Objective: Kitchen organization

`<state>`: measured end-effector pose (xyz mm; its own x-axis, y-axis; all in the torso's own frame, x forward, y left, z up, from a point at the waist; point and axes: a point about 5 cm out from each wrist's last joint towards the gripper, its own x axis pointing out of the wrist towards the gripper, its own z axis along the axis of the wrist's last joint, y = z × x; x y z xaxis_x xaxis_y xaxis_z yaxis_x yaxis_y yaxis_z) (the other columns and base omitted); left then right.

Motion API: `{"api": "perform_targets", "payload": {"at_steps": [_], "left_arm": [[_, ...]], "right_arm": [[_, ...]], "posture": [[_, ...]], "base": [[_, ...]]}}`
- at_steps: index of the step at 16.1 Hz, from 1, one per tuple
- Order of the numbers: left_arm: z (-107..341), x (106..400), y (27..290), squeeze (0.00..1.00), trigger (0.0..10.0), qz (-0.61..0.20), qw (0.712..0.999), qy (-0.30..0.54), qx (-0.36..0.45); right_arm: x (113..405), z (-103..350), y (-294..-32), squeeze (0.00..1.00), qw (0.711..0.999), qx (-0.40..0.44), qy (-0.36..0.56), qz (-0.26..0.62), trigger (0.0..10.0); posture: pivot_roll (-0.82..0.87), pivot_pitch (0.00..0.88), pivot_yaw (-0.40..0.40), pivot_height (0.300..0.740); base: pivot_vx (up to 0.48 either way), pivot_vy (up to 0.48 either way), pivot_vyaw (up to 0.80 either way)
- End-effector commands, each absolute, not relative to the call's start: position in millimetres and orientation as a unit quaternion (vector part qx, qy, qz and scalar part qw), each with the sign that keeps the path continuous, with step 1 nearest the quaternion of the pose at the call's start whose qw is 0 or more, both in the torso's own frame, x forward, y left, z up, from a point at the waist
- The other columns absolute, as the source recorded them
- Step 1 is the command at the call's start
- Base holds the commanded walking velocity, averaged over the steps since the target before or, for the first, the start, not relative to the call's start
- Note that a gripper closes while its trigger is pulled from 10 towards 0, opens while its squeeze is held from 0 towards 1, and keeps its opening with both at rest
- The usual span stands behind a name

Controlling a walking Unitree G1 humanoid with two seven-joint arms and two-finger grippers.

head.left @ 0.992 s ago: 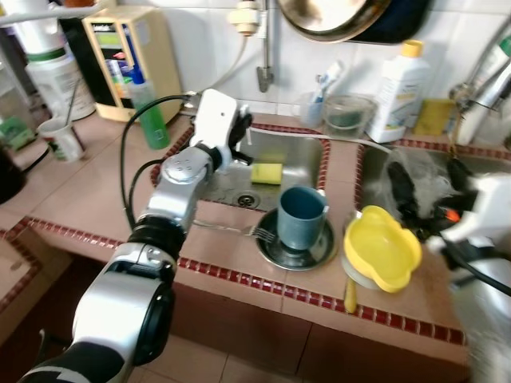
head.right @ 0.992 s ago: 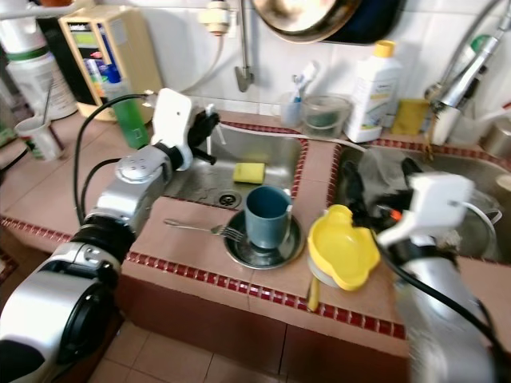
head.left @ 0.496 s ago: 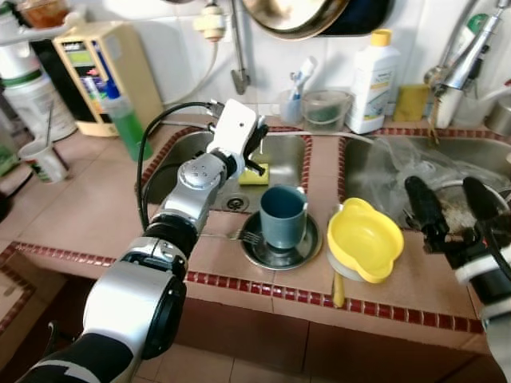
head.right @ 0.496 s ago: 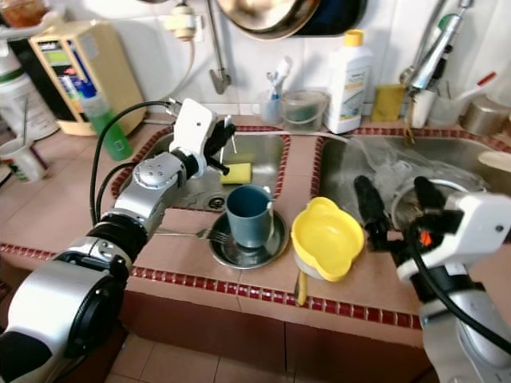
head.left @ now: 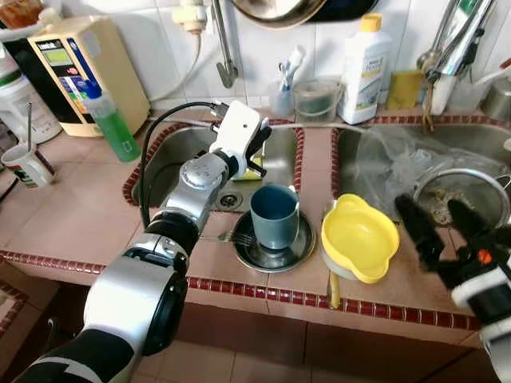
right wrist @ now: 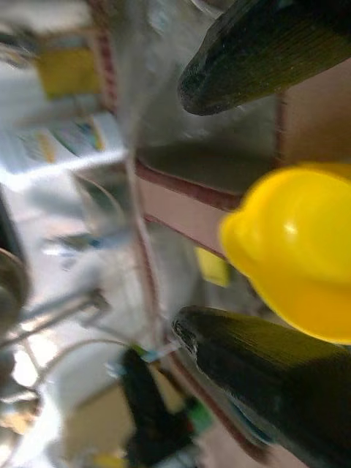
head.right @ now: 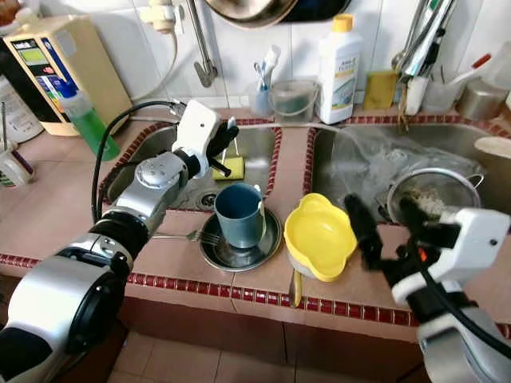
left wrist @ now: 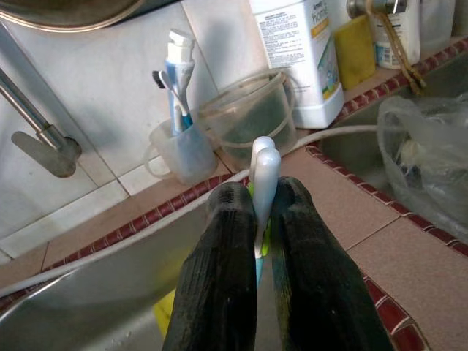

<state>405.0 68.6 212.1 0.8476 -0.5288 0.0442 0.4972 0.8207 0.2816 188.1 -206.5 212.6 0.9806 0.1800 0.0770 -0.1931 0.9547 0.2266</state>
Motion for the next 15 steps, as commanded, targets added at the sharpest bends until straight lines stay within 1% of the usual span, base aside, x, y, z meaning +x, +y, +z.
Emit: {"api": "perform_targets", "payload": {"at_steps": [1, 2, 5, 10, 15], "left_arm": [[220, 408, 76, 0.00, 10.0, -0.259, 0.954, -0.066, 0.139], [220, 409, 76, 0.00, 10.0, -0.258, 0.954, -0.066, 0.139], [219, 409, 76, 0.00, 10.0, -0.258, 0.954, -0.062, 0.136], [211, 409, 79, 0.00, 10.0, -0.250, 0.959, -0.037, 0.129], [209, 410, 81, 0.00, 10.0, -0.238, 0.962, -0.022, 0.130]], "right_arm": [[183, 217, -203, 0.00, 0.987, 0.112, -0.025, 0.116, 10.0], [183, 217, -203, 0.00, 0.987, 0.109, -0.020, 0.120, 10.0], [180, 219, -198, 0.00, 0.981, 0.080, 0.008, 0.177, 10.0], [180, 226, -198, 0.00, 0.978, 0.071, 0.005, 0.195, 10.0], [177, 233, -198, 0.00, 0.975, 0.086, -0.011, 0.203, 10.0]], "posture": [[-0.34, 0.099, 0.177, 0.740], [-0.34, 0.104, 0.176, 0.740], [-0.33, 0.112, 0.170, 0.740], [-0.33, 0.116, 0.164, 0.740], [-0.34, 0.122, 0.169, 0.740]], "base": [[0.000, 0.000, 0.00], [0.000, 0.000, 0.00], [0.000, 0.000, 0.00], [0.000, 0.000, 0.00], [0.000, 0.000, 0.00]]}}
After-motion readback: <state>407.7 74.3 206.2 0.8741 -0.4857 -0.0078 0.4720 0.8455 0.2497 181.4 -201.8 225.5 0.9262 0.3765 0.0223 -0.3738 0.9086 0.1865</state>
